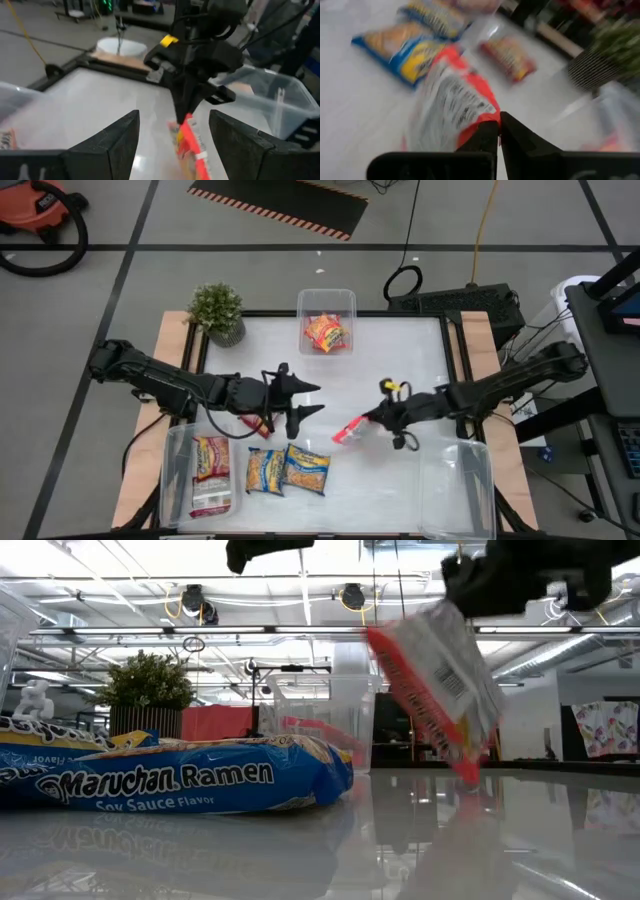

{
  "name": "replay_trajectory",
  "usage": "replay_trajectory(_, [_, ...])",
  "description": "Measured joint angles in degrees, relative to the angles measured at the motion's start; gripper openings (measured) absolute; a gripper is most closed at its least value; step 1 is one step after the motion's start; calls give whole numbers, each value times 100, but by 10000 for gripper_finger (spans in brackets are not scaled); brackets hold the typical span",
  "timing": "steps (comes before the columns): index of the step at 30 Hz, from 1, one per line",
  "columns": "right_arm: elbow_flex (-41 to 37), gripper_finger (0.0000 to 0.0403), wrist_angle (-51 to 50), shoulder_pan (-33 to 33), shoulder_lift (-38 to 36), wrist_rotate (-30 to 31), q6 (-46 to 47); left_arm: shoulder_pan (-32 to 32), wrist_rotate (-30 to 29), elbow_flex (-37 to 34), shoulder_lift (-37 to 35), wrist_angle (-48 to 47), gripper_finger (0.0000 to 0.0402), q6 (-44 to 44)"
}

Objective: Sort Maruchan noodles
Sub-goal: Put the orange noodle pack into the top transparent bin

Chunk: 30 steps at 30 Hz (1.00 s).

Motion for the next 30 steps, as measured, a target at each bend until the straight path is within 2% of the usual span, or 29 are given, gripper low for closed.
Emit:
replay_trajectory(5, [0,1,16,-29,-784,393,-629,30,-194,0,0,311,243,294])
replay_trajectory(11, [0,1,36,-234,-1367,417,-990,203,-214,2,198,864,243,429])
replay_trajectory(19, [0,0,22,-585,-1477,406,-1289,258,-218,-2,1151,2586,243,1662])
replay_trajectory(23, [0,0,-62,-642,-1481,402,-1308,322,-219,-2,1582,3367,243,1991])
replay_trajectory(30, [-2,0,-214,-635,-1481,395,-1295,515,-215,-2,1978,3523,244,2035])
